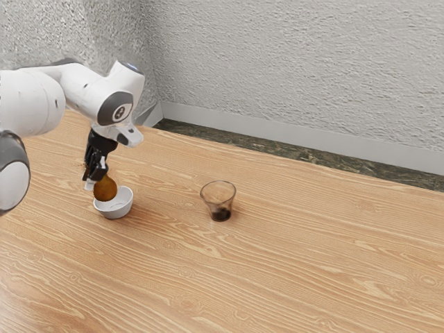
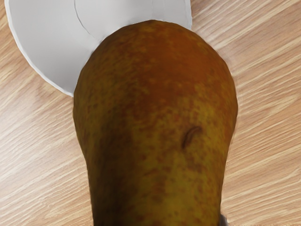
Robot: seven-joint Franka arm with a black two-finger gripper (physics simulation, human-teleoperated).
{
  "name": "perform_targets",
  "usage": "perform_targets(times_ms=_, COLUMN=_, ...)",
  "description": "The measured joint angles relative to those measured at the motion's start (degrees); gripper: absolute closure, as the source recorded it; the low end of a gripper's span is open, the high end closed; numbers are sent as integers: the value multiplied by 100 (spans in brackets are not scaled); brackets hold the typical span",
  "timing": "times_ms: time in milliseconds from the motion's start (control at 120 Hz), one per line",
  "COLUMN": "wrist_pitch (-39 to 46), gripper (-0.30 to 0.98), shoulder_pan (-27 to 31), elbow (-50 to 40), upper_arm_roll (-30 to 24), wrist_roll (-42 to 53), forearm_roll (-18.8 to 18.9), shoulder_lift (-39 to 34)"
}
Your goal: Place the pear in the bowl.
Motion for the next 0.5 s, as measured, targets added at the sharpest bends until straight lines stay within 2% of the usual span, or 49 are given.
perform_targets(times_ms=267, wrist_pitch=251, gripper=59, shoulder_pan=202, elbow=409, upper_arm_roll=8, wrist_roll=379, forearm_roll=-239, shoulder_lift=500)
perform_targets(times_ms=383, wrist_pitch=399, gripper=35, shoulder_pan=223, elbow=468, upper_arm_roll=9, wrist_roll=498, forearm_roll=-351, shoulder_lift=641)
perform_targets(times_ms=500, wrist_pitch=482, gripper=20, shoulder_pan=203, elbow=459, upper_arm_roll=9, wrist_roll=596, forearm_roll=-406, shoulder_lift=546)
